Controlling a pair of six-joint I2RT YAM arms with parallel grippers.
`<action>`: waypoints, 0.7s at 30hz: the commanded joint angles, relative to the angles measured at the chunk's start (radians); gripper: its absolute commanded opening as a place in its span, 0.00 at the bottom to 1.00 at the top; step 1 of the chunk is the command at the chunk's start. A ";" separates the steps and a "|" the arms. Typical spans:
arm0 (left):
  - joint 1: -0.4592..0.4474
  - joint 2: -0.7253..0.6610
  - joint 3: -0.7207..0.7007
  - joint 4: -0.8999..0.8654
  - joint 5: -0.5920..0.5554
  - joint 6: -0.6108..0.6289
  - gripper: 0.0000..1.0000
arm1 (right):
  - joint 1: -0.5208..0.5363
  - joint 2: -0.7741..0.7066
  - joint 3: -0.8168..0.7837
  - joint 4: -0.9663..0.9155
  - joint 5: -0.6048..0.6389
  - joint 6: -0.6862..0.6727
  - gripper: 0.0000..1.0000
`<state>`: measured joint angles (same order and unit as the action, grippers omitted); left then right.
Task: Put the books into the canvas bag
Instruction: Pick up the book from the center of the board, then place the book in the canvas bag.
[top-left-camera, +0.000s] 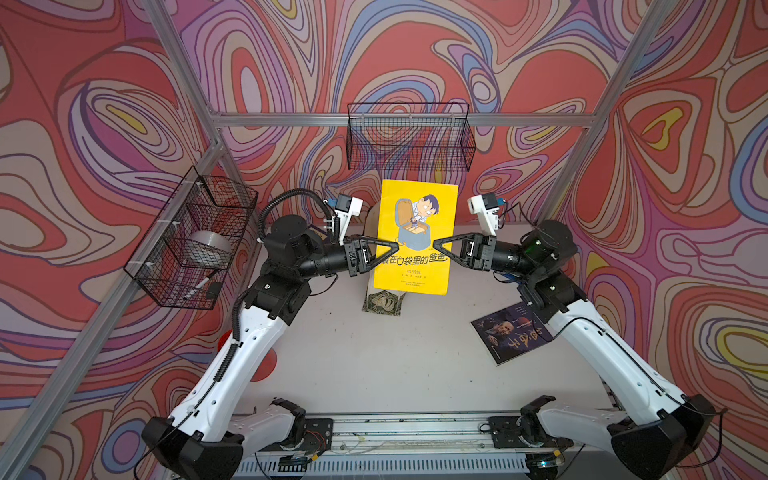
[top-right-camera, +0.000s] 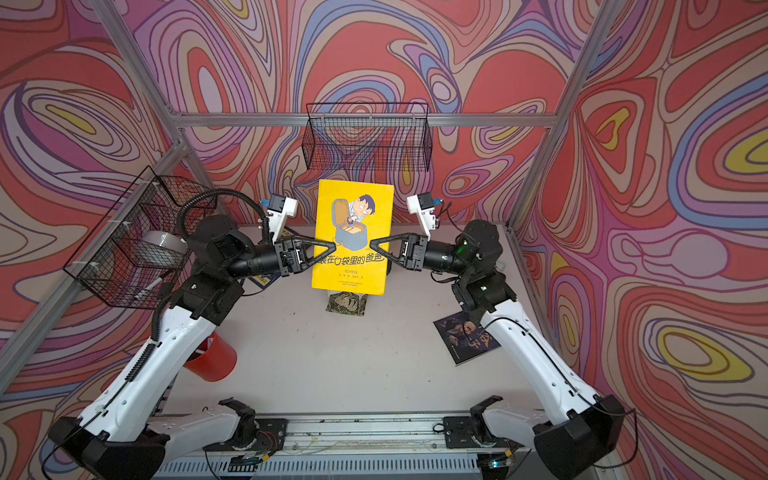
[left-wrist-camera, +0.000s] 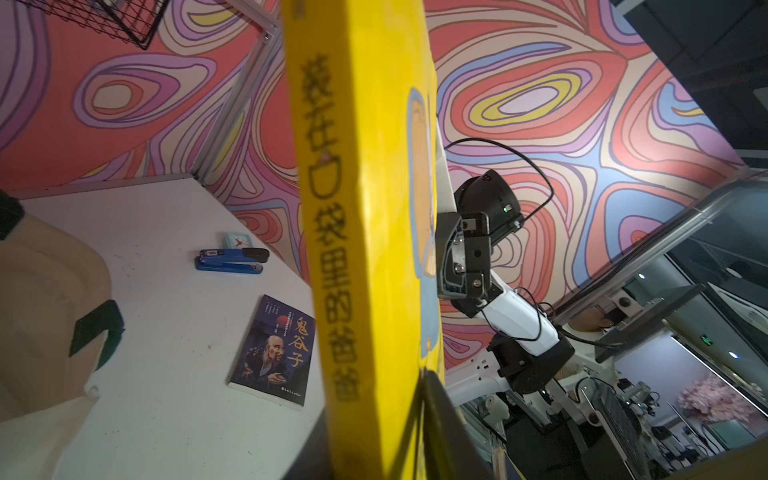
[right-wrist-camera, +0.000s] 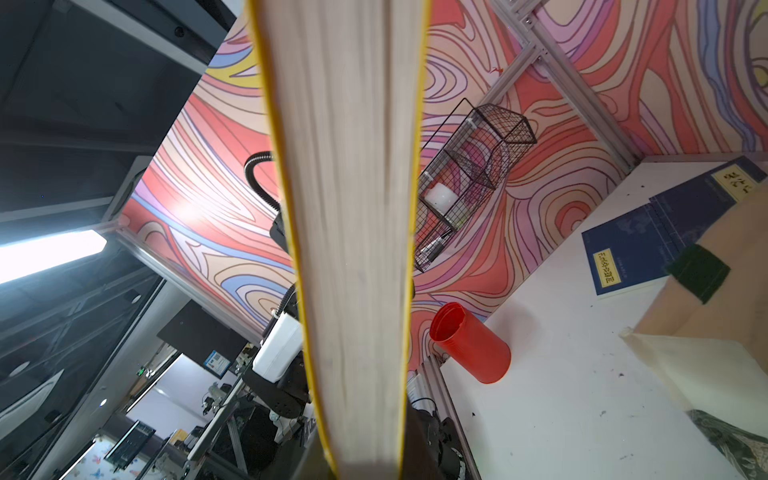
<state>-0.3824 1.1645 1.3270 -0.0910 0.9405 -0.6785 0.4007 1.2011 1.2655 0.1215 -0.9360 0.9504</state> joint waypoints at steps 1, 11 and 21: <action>0.003 -0.020 0.051 -0.237 -0.194 0.195 0.65 | -0.010 0.024 0.131 -0.283 0.219 -0.176 0.00; 0.005 0.124 0.214 -0.621 -0.911 0.402 0.80 | -0.002 0.426 0.653 -0.876 0.594 -0.287 0.00; 0.004 0.241 0.168 -0.518 -0.878 0.413 0.76 | 0.011 0.628 0.706 -0.817 0.692 -0.245 0.00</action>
<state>-0.3794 1.3914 1.5089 -0.6254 0.0772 -0.2958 0.4026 1.8282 1.9430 -0.7761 -0.2794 0.7010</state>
